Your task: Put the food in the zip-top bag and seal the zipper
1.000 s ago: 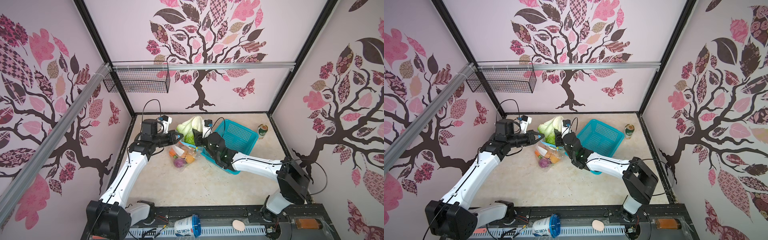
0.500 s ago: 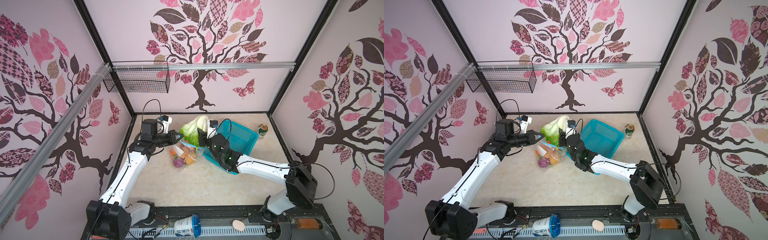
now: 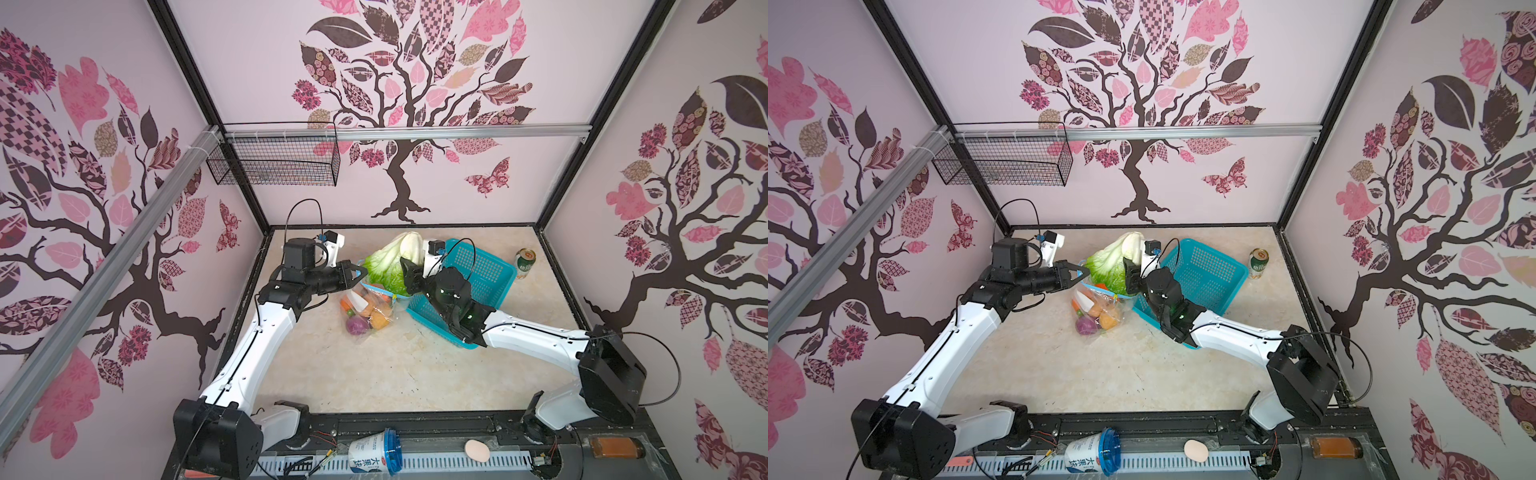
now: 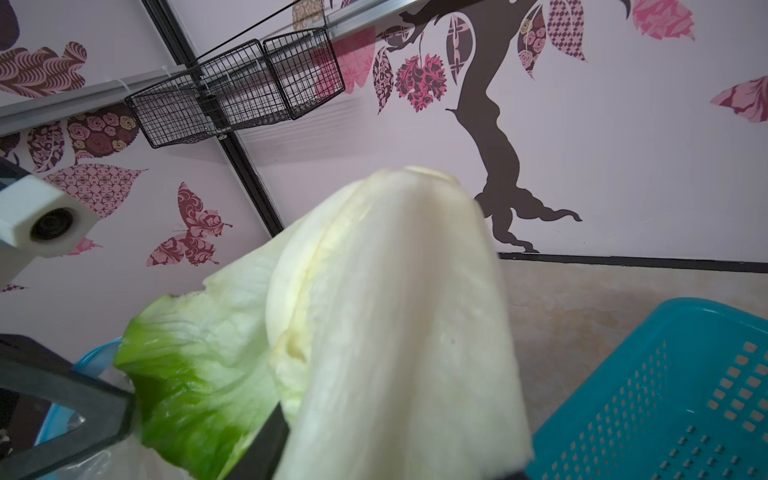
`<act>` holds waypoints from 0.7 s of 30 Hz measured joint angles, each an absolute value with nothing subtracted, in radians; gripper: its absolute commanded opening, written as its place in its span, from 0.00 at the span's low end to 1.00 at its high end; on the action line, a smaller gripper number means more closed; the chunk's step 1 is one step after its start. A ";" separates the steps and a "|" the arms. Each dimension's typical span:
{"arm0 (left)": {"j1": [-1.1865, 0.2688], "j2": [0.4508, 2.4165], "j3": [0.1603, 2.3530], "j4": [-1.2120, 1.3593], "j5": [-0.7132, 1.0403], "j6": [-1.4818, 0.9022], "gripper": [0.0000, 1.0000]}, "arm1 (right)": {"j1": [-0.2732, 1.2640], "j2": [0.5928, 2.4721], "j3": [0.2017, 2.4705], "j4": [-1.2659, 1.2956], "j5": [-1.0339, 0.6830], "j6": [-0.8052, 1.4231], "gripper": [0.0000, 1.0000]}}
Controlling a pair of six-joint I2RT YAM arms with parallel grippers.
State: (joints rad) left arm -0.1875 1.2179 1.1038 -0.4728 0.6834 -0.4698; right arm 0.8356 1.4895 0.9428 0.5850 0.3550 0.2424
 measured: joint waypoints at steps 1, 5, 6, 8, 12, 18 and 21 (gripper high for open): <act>-0.187 1.218 1.104 -0.473 0.685 -0.470 0.00 | 0.834 1.489 0.943 0.587 0.347 0.229 0.39; -0.186 1.218 1.104 -0.472 0.688 -0.466 0.00 | 0.816 1.489 0.943 0.589 0.328 0.212 0.38; -0.186 1.218 1.104 -0.472 0.691 -0.466 0.00 | 0.804 1.489 0.943 0.590 0.315 0.213 0.38; -0.186 1.219 1.104 -0.471 0.699 -0.466 0.00 | 0.780 1.489 0.943 0.596 0.293 0.214 0.37; -0.184 1.224 1.104 -0.465 0.705 -0.465 0.00 | 0.770 1.489 0.943 0.614 0.254 0.198 0.35; -0.176 1.224 1.104 -0.465 0.701 -0.465 0.00 | 0.762 1.490 0.933 0.659 0.159 0.086 0.36; -0.175 1.224 1.104 -0.465 0.699 -0.465 0.00 | 0.753 1.491 0.926 0.676 0.134 0.047 0.35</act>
State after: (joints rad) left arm -0.1749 1.2236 1.1038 -0.4652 0.6991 -0.4652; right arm 0.7528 1.4906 0.9257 0.6762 0.1341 0.0475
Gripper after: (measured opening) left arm 0.049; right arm 0.452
